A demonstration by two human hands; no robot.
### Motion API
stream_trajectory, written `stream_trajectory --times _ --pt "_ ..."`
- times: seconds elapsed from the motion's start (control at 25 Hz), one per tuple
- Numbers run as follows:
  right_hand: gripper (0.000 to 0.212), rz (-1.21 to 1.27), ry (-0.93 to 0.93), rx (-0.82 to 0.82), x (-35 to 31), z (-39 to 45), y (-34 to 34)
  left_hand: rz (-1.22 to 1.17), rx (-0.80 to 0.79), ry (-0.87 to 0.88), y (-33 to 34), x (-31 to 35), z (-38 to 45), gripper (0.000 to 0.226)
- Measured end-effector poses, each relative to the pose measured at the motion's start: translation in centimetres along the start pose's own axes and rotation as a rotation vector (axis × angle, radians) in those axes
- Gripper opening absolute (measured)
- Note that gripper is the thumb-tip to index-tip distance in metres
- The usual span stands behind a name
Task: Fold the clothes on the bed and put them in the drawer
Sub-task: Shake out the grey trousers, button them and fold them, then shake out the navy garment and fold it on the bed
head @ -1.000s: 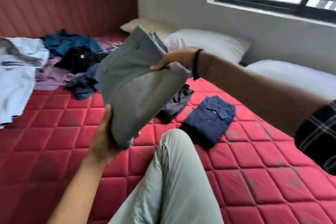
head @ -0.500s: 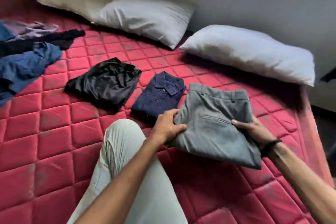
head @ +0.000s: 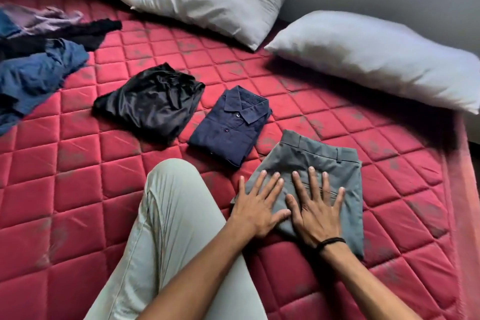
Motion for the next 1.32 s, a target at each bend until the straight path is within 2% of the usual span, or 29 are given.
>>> stream_trajectory --times 0.16,0.24,0.32,0.4,0.52,0.6,0.68,0.76,0.84,0.92,1.0,1.08,1.16,1.24,1.28,1.32 --pt "0.070 -0.054 0.020 -0.074 0.5 0.3 0.5 0.008 -0.179 -0.048 -1.0 0.3 0.5 0.085" --pt "0.073 -0.013 0.058 -0.087 -0.5 0.7 -0.5 -0.038 -0.181 -0.038 -3.4 0.1 0.7 0.081" --pt "0.074 0.080 0.016 -0.082 -3.5 2.3 -2.2 -0.105 -0.042 -0.065 -6.8 -1.5 0.1 0.073" --pt "0.073 0.154 -0.137 -0.023 -8.3 4.6 -4.1 -0.107 0.145 -0.110 -10.5 -4.3 -1.6 0.066" --pt "0.073 0.235 -0.477 0.059 -18.1 8.7 -5.4 -0.206 0.323 -0.295 -14.6 -12.3 -6.3 0.063" --pt "0.076 0.254 -0.654 0.057 -24.3 11.1 -5.9 -0.310 0.428 -0.454 -16.3 -18.7 -11.8 0.068" --pt "0.086 0.277 -0.813 0.007 -31.1 12.4 -5.8 -0.348 0.479 -0.680 -16.4 -26.1 -19.9 0.060" --pt "0.076 0.259 -0.924 -0.046 -36.5 12.9 -5.3 -0.353 0.504 -0.923 -14.9 -32.3 -28.0 0.054" --pt "0.060 0.253 -1.093 -0.130 -43.0 11.6 -4.2 -0.296 0.520 -1.225 -12.4 -37.0 -36.6 0.058" --pt "0.057 0.219 -1.197 -0.289 -49.1 9.0 -3.0 -0.234 0.452 -1.473 -9.7 -39.8 -42.8 0.062" --pt "0.060 0.217 -1.322 -0.394 -55.7 6.0 -1.5 -0.140 0.423 -1.528 -7.2 -41.7 -46.0 0.075" --pt "0.064 0.202 -1.372 -0.357 -64.5 3.1 0.6 0.035 0.532 -1.505 -5.5 -44.8 -47.6 0.091" --pt "0.081 0.258 -1.322 -0.267 -72.1 1.3 1.1 0.192 0.637 -1.474 -5.8 -46.9 -47.2 0.083" --pt "0.097 0.294 -1.294 -0.246 -81.8 -0.3 2.8 0.276 0.729 -1.537 -6.0 -49.5 -47.0 0.071" --pt "0.098 0.292 -1.267 -0.238 -86.3 -0.8 3.4 0.317 0.782 -1.566 -6.1 -50.6 -46.9 0.067" --pt "0.089 0.274 -1.235 -0.216 -90.4 -1.3 3.8 0.340 0.835 -1.576 -6.2 -51.4 -46.9 0.064"
Point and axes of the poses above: each hand's wrist, its own z-axis towards the middle knuckle, its own y-axis out of the palm, x = y × z, the point moved 2 cm from there along z, towards the middle knuckle, and after that the axes turned 8 degrees about x, right-handed, at the moved point
